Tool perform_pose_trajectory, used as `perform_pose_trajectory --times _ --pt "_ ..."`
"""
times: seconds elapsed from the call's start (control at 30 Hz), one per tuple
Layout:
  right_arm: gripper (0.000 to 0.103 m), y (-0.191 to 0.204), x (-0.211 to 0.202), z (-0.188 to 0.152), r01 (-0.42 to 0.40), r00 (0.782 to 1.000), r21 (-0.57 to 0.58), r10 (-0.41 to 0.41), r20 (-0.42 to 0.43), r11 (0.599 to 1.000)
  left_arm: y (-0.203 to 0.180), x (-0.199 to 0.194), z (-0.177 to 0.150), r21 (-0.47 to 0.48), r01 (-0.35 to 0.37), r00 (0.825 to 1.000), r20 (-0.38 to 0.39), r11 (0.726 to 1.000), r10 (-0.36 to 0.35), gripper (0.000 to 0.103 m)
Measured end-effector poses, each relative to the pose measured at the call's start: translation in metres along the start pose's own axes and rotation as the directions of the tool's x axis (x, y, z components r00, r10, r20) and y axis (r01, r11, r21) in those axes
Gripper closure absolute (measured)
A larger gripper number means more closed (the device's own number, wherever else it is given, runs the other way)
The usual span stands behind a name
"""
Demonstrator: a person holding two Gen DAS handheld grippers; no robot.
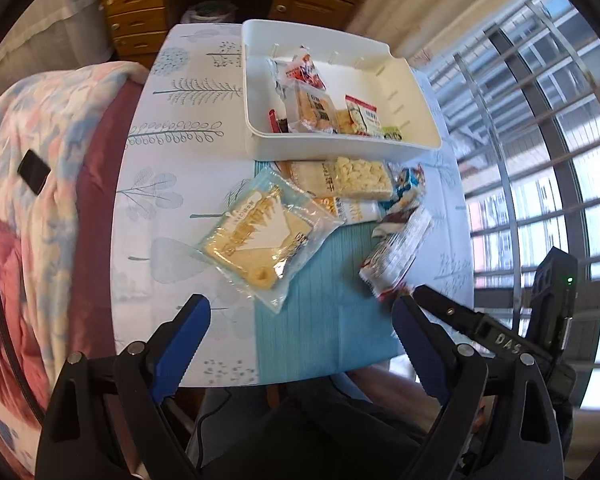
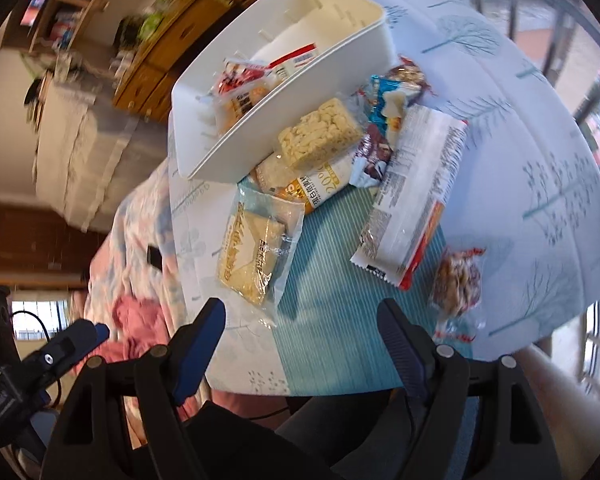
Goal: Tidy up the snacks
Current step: 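Lift both tools away from the tray back over the remaining snacks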
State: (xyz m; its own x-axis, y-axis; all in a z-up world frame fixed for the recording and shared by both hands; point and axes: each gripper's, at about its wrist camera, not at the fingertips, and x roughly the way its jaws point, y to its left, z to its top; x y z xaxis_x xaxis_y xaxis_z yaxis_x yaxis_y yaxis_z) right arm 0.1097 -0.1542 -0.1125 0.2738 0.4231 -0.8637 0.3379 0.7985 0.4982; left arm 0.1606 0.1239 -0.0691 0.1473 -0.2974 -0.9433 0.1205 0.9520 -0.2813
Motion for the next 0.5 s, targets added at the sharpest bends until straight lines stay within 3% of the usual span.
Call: perform_pose_trajectory --times 0.3,0.5 --pt "0.024 -0.018 -0.007 -0.042 0.006 0.991 0.206 -0.033 0.127 0.979 0.014 0.016 0.001 0.163 0.005 0.997 -0.083 0.987 0.009 0.011" --pt "0.015 -0.04 -0.015 -0.062 0.017 0.98 0.331 -0.082 0.184 0.943 0.01 0.038 0.006 0.236 0.002 0.991 -0.131 0.972 0.03 0.011"
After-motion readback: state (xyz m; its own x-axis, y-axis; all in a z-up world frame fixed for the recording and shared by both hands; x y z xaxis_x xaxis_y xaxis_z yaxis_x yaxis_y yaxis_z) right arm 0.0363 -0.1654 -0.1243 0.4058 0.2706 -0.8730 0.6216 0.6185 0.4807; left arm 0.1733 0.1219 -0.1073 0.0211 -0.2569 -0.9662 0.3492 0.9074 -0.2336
